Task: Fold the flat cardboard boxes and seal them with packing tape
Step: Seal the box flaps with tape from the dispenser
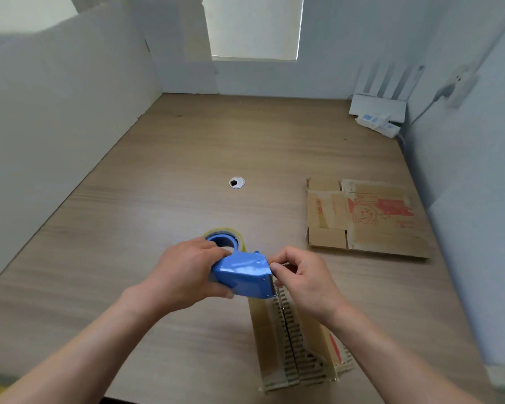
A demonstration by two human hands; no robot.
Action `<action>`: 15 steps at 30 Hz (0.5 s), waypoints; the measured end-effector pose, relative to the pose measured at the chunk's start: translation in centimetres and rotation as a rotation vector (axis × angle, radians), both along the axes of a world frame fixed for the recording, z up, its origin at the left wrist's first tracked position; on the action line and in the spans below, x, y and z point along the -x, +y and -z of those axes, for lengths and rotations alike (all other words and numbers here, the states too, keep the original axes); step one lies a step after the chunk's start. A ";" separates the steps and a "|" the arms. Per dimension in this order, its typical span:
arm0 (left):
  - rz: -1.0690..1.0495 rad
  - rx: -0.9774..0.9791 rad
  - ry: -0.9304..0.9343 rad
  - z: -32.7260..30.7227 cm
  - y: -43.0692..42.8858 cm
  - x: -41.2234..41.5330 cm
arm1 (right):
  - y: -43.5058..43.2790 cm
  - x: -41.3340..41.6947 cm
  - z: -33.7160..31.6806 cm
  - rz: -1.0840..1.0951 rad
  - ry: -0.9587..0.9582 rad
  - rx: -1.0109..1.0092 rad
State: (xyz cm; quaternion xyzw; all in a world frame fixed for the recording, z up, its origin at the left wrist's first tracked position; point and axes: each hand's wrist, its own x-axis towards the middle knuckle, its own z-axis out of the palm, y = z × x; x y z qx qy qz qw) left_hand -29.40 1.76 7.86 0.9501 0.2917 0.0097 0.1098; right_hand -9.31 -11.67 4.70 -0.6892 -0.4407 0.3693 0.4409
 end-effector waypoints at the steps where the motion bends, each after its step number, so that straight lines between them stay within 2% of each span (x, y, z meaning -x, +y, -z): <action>1: 0.020 -0.029 -0.003 0.1 0.1 0.0 | 0.0 0.0 0.1 0.006 0.001 -0.007; 6: 0.028 -0.056 -0.018 0.5 0.9 0.6 | 0.1 -0.6 -0.4 0.004 -0.038 -0.042; 8: 0.026 -0.019 -0.074 0.3 1.4 1.2 | -0.1 -1.2 -0.8 -0.011 -0.086 -0.048; 10: -0.026 0.025 -0.100 0.2 2.1 2.4 | -0.4 -2.2 -1.2 0.013 -0.052 -0.037; 13: -0.218 0.138 -0.038 -0.1 2.9 4.0 | -0.9 -4.7 -1.6 0.100 -0.001 0.026; 15: -0.300 0.317 -0.017 -0.1 3.1 4.3 | -0.7 -5.6 -1.1 0.141 0.083 0.106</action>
